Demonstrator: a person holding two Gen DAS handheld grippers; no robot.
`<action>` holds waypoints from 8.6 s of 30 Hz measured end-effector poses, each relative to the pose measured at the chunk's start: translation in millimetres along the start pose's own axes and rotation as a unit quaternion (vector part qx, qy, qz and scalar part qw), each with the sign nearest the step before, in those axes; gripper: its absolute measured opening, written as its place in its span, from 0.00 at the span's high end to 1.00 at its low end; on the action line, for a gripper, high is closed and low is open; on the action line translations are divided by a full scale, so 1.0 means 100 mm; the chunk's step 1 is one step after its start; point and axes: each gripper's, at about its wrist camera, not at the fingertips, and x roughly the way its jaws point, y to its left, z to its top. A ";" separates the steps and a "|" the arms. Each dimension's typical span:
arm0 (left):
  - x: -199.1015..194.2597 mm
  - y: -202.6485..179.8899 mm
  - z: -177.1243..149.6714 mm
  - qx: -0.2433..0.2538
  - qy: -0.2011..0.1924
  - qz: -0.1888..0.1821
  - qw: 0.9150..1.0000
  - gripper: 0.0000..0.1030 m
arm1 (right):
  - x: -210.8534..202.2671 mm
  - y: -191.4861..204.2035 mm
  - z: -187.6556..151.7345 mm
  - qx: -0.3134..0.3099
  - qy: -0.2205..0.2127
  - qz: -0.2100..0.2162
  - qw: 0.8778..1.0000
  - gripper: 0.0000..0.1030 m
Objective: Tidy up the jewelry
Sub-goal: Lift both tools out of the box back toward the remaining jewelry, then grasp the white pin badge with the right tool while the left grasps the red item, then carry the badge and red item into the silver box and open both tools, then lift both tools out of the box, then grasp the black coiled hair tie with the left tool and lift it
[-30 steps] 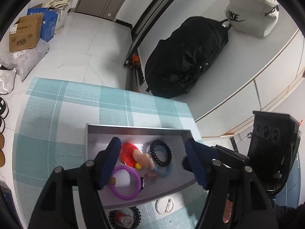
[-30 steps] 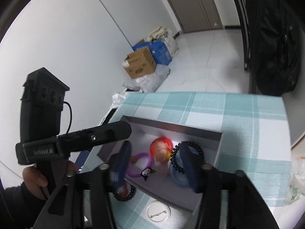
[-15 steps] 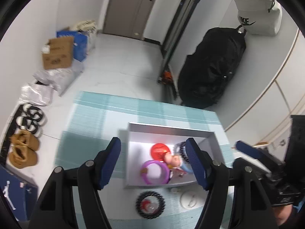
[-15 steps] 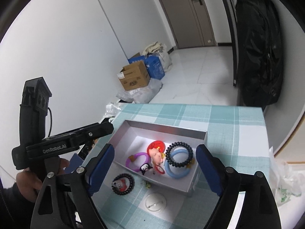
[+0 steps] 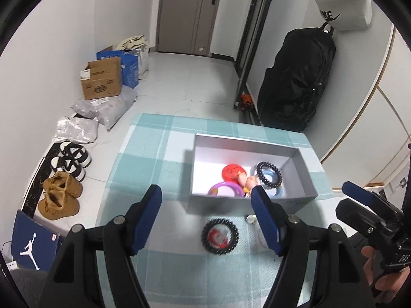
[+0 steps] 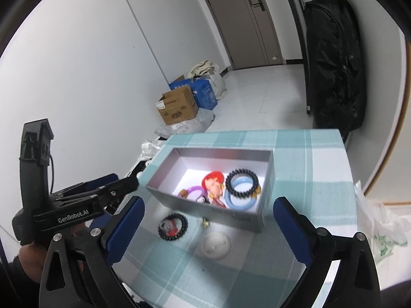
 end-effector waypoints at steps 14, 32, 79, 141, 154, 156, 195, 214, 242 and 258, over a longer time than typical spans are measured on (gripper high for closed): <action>0.21 0.24 -0.29 -0.071 0.069 -0.078 0.992 0.10 | 0.35 0.01 -0.37 -0.010 0.087 -0.019 0.996 0.01; 0.23 0.26 -0.31 -0.025 0.068 -0.043 0.996 0.01 | 0.79 0.19 -0.57 -0.086 0.143 -0.064 0.984 0.32; 0.39 -0.10 -0.39 0.078 0.096 -0.017 0.992 0.04 | 0.25 0.10 -0.31 -0.028 0.076 0.003 0.997 0.60; 0.22 -0.12 -0.26 0.062 0.050 -0.089 0.993 0.99 | 0.12 -0.15 -0.16 0.047 0.025 0.040 0.998 0.60; 0.04 -0.12 0.00 0.053 -0.015 -0.105 0.993 0.99 | 0.21 -0.16 0.03 0.057 0.012 0.073 0.996 0.60; 0.07 -0.12 0.04 0.051 -0.017 -0.108 0.993 0.99 | 0.24 -0.16 0.08 0.058 0.012 0.077 0.995 0.60; 0.72 -0.11 0.30 0.029 0.058 -0.149 0.987 0.99 | 0.89 -0.33 0.35 0.047 0.060 0.058 0.995 0.59; 0.58 -0.05 0.29 0.018 0.039 -0.146 0.988 0.36 | 0.64 -0.27 0.34 0.016 0.022 0.031 0.999 0.44; 0.23 0.05 -0.19 0.007 0.059 -0.089 0.994 0.24 | 0.24 -0.04 -0.01 -0.010 0.019 -0.007 1.000 0.08; 0.59 -0.13 -0.46 0.063 0.146 -0.043 0.986 0.23 | 0.24 -0.21 -0.28 0.050 0.073 -0.025 0.996 0.08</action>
